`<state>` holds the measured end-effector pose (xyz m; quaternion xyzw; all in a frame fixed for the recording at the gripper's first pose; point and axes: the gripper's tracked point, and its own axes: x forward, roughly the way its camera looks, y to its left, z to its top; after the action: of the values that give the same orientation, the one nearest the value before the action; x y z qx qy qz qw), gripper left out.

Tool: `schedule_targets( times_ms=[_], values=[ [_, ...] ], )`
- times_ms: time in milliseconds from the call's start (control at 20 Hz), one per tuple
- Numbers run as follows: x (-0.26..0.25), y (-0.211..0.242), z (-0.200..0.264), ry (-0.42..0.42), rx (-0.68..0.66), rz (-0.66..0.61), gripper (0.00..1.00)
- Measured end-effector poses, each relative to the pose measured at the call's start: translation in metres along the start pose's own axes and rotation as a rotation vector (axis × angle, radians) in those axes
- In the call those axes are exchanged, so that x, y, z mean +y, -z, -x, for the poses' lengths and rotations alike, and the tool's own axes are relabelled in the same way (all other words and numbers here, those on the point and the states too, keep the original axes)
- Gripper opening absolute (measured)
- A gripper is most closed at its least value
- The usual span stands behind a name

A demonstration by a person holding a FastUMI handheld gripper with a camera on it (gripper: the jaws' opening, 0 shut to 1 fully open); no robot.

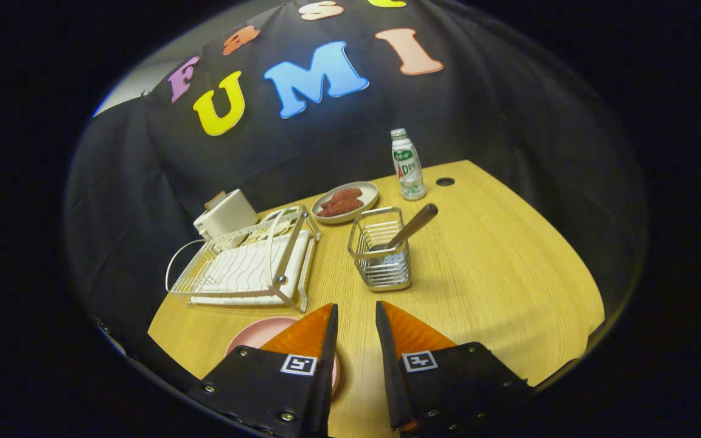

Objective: Take the plate from the dish rack, then take the spoon from the basket and place it into the plate.

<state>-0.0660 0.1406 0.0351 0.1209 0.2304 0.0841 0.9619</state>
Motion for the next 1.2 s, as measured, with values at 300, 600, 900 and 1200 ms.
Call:
schedule_targets(
  times_ms=[300,600,900,1200],
  values=[
    [-0.022,-0.050,0.016,0.046,-0.193,0.085,0.37],
    [-0.047,-0.080,0.008,0.082,-0.317,0.162,0.37],
    [-0.059,-0.086,-0.019,0.064,-0.333,0.181,0.37],
    [-0.065,-0.079,-0.056,0.035,-0.327,0.183,0.37]
  ],
)
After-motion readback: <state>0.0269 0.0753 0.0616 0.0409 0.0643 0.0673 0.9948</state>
